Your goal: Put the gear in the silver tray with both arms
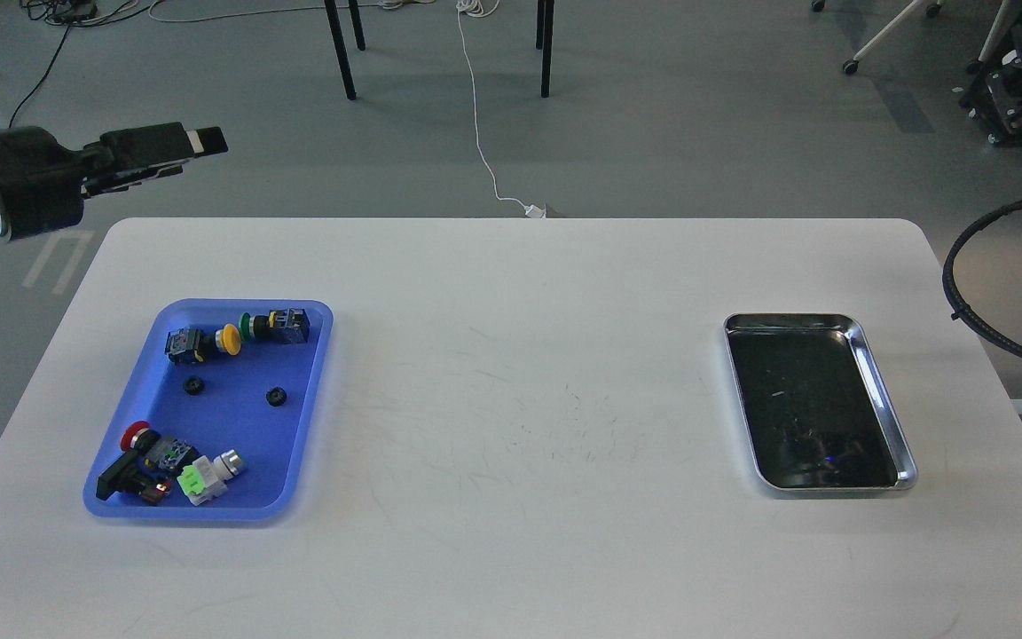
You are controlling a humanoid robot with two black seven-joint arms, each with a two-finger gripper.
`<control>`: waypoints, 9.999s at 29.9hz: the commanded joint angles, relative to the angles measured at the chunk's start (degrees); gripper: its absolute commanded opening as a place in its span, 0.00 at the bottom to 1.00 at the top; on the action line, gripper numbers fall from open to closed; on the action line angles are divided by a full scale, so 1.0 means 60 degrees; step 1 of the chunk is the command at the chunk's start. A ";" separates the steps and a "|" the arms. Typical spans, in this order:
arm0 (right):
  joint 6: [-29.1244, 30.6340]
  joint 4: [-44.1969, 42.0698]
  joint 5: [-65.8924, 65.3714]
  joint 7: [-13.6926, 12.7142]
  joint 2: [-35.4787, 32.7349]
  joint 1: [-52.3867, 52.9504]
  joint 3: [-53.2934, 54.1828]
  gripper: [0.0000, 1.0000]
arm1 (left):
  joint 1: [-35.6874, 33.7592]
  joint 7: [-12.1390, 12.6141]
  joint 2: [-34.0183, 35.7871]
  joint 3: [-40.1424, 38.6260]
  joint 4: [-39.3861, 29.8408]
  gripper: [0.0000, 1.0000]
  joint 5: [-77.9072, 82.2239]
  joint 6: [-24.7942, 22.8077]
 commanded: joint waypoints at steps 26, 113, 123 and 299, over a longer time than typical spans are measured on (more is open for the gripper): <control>0.0000 -0.0003 0.0002 0.0112 -0.0005 -0.0160 0.0067 1.00 | 0.1071 -0.0243 -0.1405 0.4278 0.1873 0.70 0.3514 0.3832; 0.0000 0.6558 -0.0042 0.0185 -0.4530 -0.5929 0.0009 1.00 | -0.2211 0.0386 -0.8040 0.5011 0.1463 0.13 0.4202 0.3099; 0.0000 0.7174 -0.0027 0.0244 -0.4619 -0.6253 0.0053 1.00 | -0.1420 0.0636 -0.9637 0.5040 0.2839 0.13 0.4598 0.3099; -0.0316 0.4216 -1.0574 0.1284 0.4683 0.4132 -1.5709 0.17 | 0.0529 0.0533 -0.4526 -0.1801 0.4218 0.98 -1.3991 0.0052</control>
